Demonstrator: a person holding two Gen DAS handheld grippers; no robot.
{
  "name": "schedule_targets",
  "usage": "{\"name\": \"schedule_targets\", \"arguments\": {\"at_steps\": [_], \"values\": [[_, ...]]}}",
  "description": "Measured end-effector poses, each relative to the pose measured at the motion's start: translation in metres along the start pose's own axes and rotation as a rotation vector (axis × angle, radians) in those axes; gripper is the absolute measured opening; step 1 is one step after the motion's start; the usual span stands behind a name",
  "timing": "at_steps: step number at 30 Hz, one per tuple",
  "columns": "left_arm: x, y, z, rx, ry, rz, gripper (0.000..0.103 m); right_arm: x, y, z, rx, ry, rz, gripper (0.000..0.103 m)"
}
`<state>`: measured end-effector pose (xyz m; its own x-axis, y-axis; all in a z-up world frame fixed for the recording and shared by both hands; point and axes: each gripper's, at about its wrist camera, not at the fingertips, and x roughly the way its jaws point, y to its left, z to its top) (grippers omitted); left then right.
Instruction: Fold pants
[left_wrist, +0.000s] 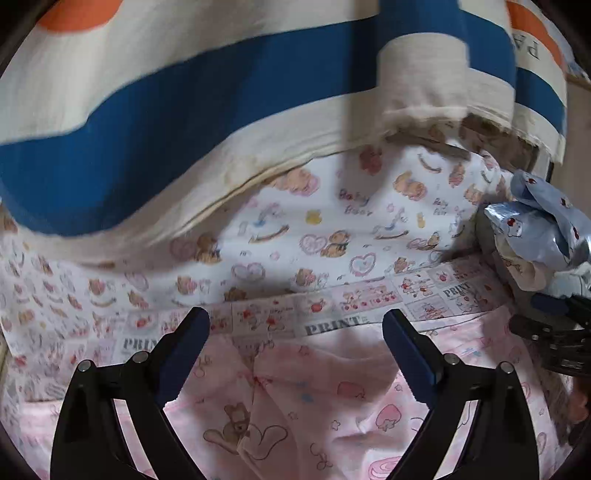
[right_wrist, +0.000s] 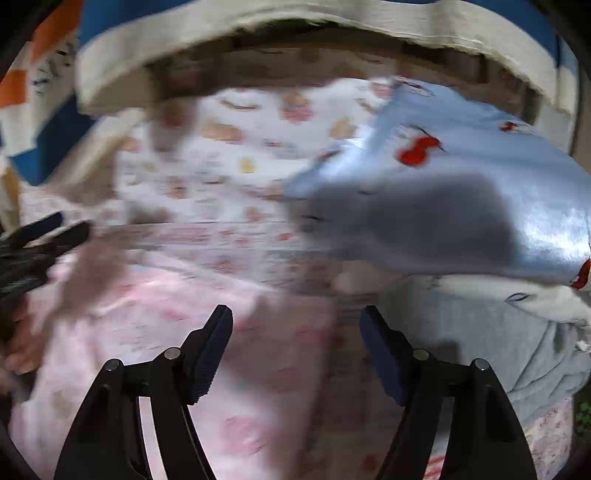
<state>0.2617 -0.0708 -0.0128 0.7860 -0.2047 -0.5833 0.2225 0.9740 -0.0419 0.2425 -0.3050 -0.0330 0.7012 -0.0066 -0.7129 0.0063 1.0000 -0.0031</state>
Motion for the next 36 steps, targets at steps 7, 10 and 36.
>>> {"name": "schedule_targets", "arguments": {"at_steps": [7,10,36], "values": [[0.012,0.024,-0.002,-0.086,0.049,-0.01,0.085,0.022,-0.008,0.002,0.018,0.034,0.012,0.054],[0.014,0.03,-0.002,-0.121,0.063,-0.046,0.085,0.031,-0.01,-0.001,0.027,0.071,0.059,0.037],[0.04,0.04,-0.013,-0.204,0.203,-0.175,0.002,0.021,-0.044,0.001,0.127,-0.017,-0.092,0.002]]}}
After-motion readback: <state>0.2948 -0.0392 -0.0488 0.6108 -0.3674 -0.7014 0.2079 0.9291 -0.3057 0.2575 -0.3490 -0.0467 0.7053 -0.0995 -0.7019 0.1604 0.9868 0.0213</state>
